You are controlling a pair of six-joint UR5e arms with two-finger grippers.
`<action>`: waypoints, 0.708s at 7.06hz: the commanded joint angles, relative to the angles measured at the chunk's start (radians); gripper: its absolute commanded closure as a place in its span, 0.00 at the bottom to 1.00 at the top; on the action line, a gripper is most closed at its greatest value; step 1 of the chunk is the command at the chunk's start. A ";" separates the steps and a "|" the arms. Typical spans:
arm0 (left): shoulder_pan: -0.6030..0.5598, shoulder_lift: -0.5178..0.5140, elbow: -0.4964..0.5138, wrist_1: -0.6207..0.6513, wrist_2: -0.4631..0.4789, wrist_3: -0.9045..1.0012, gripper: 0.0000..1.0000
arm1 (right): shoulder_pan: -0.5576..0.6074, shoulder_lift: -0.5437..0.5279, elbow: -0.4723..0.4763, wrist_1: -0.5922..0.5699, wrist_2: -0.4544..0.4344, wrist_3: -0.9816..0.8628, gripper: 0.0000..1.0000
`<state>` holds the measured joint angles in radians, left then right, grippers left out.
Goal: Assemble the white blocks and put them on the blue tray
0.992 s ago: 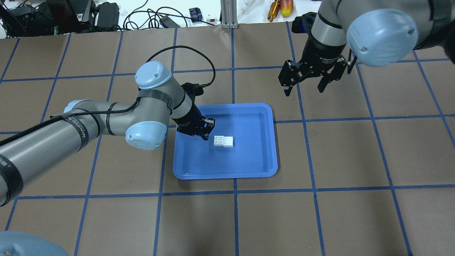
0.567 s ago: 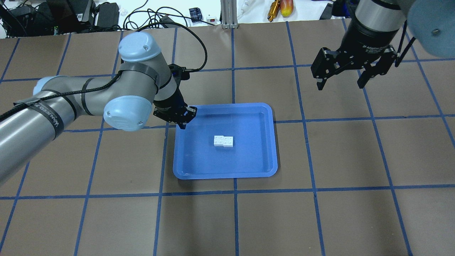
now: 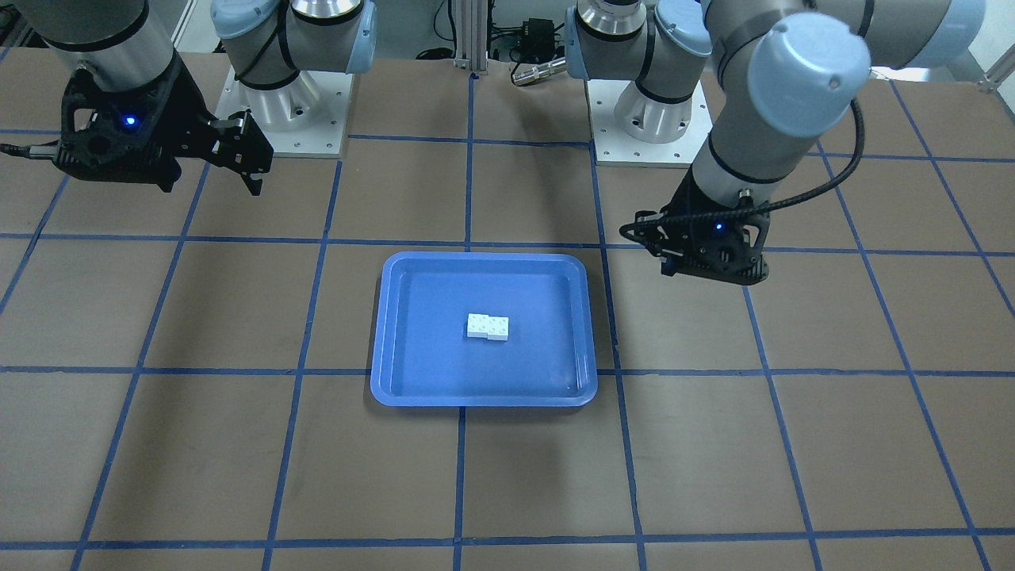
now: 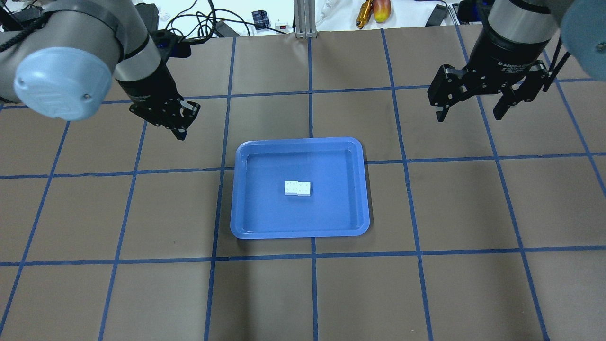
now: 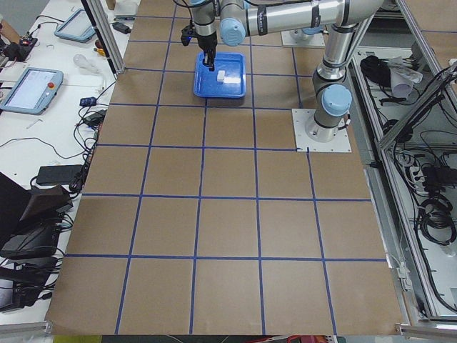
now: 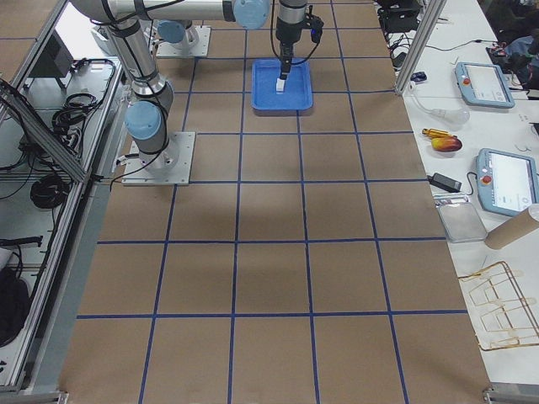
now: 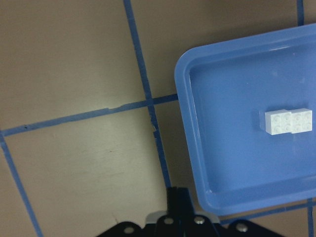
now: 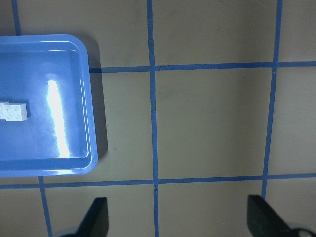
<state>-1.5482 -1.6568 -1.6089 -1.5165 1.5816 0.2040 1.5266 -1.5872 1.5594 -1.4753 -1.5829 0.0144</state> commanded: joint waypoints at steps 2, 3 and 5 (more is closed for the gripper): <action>-0.010 0.052 0.076 -0.093 0.047 -0.030 0.14 | 0.010 -0.002 0.002 0.004 0.009 0.113 0.00; -0.016 0.054 0.078 -0.093 0.051 -0.032 0.07 | 0.010 -0.004 0.002 0.004 0.006 0.113 0.00; -0.018 0.080 0.075 -0.077 0.044 -0.032 0.04 | 0.010 -0.014 -0.001 0.006 0.009 0.111 0.00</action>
<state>-1.5645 -1.5908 -1.5316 -1.6018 1.6264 0.1723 1.5370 -1.5958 1.5595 -1.4701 -1.5774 0.1258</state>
